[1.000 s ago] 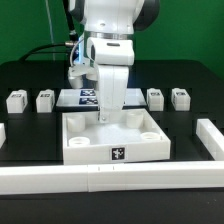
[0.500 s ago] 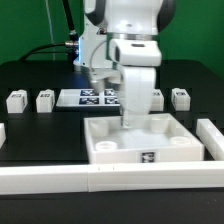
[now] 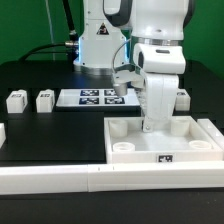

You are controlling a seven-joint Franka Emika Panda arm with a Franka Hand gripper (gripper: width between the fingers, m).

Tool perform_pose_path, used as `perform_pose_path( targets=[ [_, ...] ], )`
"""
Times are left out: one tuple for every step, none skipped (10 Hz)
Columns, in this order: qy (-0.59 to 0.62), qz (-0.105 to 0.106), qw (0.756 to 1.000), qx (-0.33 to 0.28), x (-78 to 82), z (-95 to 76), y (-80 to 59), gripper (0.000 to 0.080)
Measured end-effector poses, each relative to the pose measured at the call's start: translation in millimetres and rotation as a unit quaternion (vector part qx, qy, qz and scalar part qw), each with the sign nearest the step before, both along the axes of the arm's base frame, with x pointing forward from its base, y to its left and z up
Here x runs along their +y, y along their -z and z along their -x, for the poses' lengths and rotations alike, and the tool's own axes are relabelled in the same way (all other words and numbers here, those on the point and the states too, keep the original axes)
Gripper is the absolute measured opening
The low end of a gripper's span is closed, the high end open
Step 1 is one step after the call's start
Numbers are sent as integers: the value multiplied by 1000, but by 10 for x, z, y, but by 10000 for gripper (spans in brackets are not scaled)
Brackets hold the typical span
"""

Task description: Assemble square table

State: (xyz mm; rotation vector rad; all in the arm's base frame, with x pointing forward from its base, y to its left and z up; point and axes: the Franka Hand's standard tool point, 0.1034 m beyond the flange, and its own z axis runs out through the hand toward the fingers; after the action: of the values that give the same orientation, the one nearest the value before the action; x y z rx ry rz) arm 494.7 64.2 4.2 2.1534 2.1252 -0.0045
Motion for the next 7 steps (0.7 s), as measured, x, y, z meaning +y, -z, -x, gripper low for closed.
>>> perform_pose_path(
  targets=[
    [-1,-1,1000,-2,1,2,0,56],
    [0,-2,1000,-3,-9,1,1,56],
    [0,-2,1000,-3,-9,2,1,56],
    [0,-2,1000,-3,-10,2,1,56],
    [0,-2,1000,-3,-11,2,1,267],
    [0,-2,1000,-3,-11,2,1,267],
    [0,-2,1000,-3,-11,2,1,502]
  ],
)
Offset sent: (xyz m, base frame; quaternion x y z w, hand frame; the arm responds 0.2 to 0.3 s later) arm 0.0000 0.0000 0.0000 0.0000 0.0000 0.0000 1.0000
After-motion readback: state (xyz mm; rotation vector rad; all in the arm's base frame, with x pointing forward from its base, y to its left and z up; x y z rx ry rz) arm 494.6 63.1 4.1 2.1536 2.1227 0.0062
